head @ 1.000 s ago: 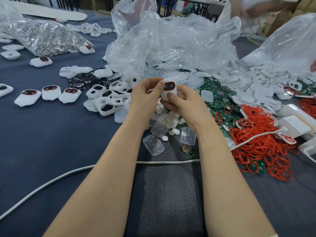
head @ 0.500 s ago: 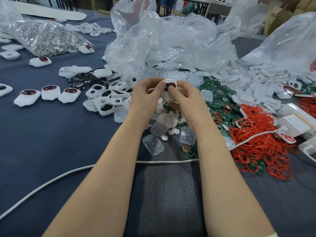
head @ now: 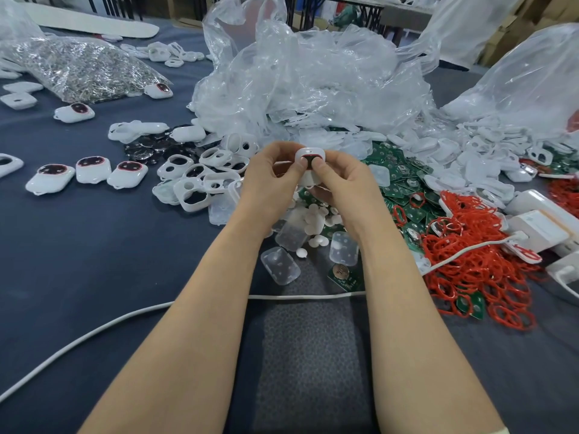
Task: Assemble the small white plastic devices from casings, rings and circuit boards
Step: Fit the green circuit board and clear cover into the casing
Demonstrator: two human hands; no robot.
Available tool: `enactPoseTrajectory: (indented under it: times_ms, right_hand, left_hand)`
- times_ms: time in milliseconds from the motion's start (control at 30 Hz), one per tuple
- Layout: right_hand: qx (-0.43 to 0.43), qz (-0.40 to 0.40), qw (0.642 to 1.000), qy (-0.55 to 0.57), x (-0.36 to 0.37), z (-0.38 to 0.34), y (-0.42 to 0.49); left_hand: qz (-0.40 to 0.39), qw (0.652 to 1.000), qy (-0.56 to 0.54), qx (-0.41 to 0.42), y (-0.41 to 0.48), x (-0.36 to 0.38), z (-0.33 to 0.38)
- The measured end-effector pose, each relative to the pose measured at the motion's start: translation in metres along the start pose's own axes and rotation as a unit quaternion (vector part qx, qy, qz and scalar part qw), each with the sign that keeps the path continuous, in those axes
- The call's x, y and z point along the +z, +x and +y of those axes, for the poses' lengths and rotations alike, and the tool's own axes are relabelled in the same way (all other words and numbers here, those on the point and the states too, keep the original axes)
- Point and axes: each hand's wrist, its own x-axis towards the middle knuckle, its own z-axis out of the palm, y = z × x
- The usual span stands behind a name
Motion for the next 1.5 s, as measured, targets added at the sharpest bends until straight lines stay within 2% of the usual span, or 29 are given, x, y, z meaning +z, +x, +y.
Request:
enactPoseTrajectory:
  times_ms: [167, 267, 333, 400, 533, 633, 767, 900, 1033, 1167, 1300, 1500]
  right_hand:
    - [-0.018, 0.014, 0.999, -0.037, 0.003, 0.000, 0.000]
    - [0.006, 0.013, 1.000, 0.009, 0.003, 0.001, 0.001]
    - [0.029, -0.016, 0.999, 0.043, 0.001, 0.002, 0.001]
    - [0.041, -0.034, 0.998, 0.030, 0.000, 0.003, 0.001]
    - [0.037, -0.017, 0.998, 0.042, 0.000, 0.001, 0.001]
    - [0.057, 0.001, 0.994, 0.096, -0.002, -0.001, 0.001]
    - [0.071, -0.003, 0.991, 0.117, 0.001, -0.003, 0.000]
    - [0.046, 0.004, 0.998, 0.044, 0.003, -0.001, -0.001]
    - [0.025, 0.019, 0.999, 0.024, 0.002, -0.002, -0.001]
    - [-0.009, 0.038, 0.996, -0.081, 0.002, -0.004, -0.001]
    - [0.002, -0.003, 0.997, -0.080, 0.003, -0.007, -0.003]
    - [0.017, -0.036, 0.996, -0.077, 0.006, -0.010, -0.009]
  left_hand:
    - [-0.002, 1.000, 0.007, 0.000, -0.001, 0.000, 0.001]
    - [0.006, 1.000, -0.010, -0.012, -0.001, -0.001, 0.002]
    - [0.028, 0.998, -0.039, -0.038, 0.000, -0.001, 0.001]
    - [0.050, 0.992, -0.089, -0.074, 0.001, -0.002, 0.002]
    - [0.031, 0.982, -0.152, -0.108, 0.001, -0.002, 0.002]
    - [-0.006, 0.991, -0.071, -0.109, -0.002, -0.001, 0.000]
    - [0.010, 0.997, -0.001, -0.072, -0.001, -0.001, -0.002]
    - [0.026, 0.997, 0.025, -0.067, 0.000, 0.000, -0.003]
    - [0.013, 0.997, 0.032, -0.064, -0.001, 0.000, -0.001]
    - [0.006, 0.998, 0.054, -0.045, -0.002, 0.002, 0.003]
    - [0.020, 0.999, -0.017, -0.041, 0.000, -0.001, 0.006]
    - [0.058, 0.995, 0.082, -0.011, 0.000, 0.000, 0.005]
